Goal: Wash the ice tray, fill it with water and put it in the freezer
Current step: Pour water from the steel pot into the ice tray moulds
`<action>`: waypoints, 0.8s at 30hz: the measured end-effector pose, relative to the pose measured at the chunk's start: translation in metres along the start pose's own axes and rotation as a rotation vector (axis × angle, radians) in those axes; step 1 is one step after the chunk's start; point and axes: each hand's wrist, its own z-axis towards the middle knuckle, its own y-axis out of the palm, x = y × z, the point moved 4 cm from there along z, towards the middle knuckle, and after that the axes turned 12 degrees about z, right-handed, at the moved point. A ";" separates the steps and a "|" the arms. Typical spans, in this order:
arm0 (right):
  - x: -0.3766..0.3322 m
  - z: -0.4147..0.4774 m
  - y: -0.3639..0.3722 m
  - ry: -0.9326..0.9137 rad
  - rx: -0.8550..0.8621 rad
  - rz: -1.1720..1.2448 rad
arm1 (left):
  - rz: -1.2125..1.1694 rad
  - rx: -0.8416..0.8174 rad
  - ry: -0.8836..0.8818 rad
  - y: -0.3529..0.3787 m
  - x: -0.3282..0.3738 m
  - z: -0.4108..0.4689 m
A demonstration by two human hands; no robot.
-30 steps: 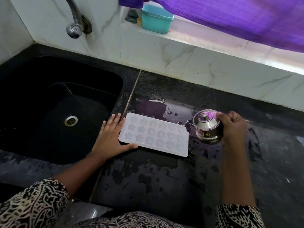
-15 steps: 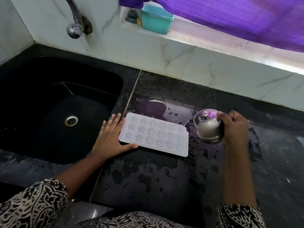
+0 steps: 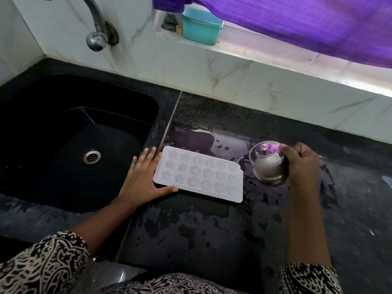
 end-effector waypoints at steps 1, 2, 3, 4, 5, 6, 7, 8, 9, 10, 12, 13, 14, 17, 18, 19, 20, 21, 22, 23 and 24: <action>0.000 0.000 0.000 0.000 -0.001 0.001 | -0.001 0.000 0.001 0.000 0.000 0.000; -0.001 0.000 0.000 0.001 -0.002 0.005 | -0.002 0.002 0.002 0.000 0.000 0.000; -0.001 0.000 0.000 0.002 -0.004 0.011 | -0.004 0.004 0.002 -0.001 0.001 0.000; -0.001 0.001 0.001 0.001 -0.008 0.016 | -0.006 0.005 0.002 -0.001 0.001 0.000; -0.002 0.001 0.000 -0.003 -0.010 0.019 | -0.007 0.004 0.002 -0.001 0.001 0.000; -0.002 0.001 0.000 -0.006 -0.013 0.020 | -0.003 0.001 0.002 -0.001 0.000 0.000; -0.003 0.000 0.000 -0.010 -0.014 0.023 | 0.000 -0.001 0.002 -0.001 0.000 0.000; -0.003 0.000 0.000 -0.014 -0.014 0.025 | 0.001 -0.001 0.002 0.000 0.000 0.000; -0.004 0.000 0.001 -0.019 -0.012 0.029 | 0.001 -0.001 0.002 -0.001 0.000 0.000; -0.006 0.000 0.001 -0.026 -0.009 0.034 | 0.000 0.002 0.003 0.000 0.001 0.000; -0.009 -0.001 0.002 -0.044 -0.009 0.049 | -0.002 0.008 0.004 0.000 0.001 0.000; -0.009 -0.001 0.002 -0.047 -0.010 0.052 | -0.004 0.009 0.004 -0.001 0.001 0.000; -0.010 -0.002 0.002 -0.048 -0.012 0.052 | -0.007 0.008 0.005 -0.001 0.001 0.000; -0.010 -0.002 0.002 -0.042 -0.013 0.055 | -0.003 0.002 0.007 -0.001 0.001 0.000; -0.010 -0.002 0.002 -0.040 -0.013 0.056 | 0.000 -0.001 0.007 -0.001 0.001 0.000; -0.010 -0.003 0.003 -0.037 -0.013 0.059 | 0.003 -0.003 0.007 -0.001 0.001 0.000; -0.011 -0.003 0.004 -0.036 -0.015 0.061 | 0.004 -0.003 0.007 -0.001 0.000 0.000; -0.011 -0.004 0.004 -0.038 -0.015 0.061 | 0.004 -0.003 0.008 -0.001 0.000 0.000; -0.011 -0.004 0.005 -0.042 -0.016 0.060 | 0.002 -0.003 0.008 -0.001 0.000 0.000; -0.011 -0.004 0.005 -0.044 -0.015 0.061 | 0.000 -0.003 0.008 -0.001 0.000 0.000; -0.010 -0.003 0.005 -0.040 -0.013 0.062 | -0.001 -0.004 0.007 -0.001 0.000 0.000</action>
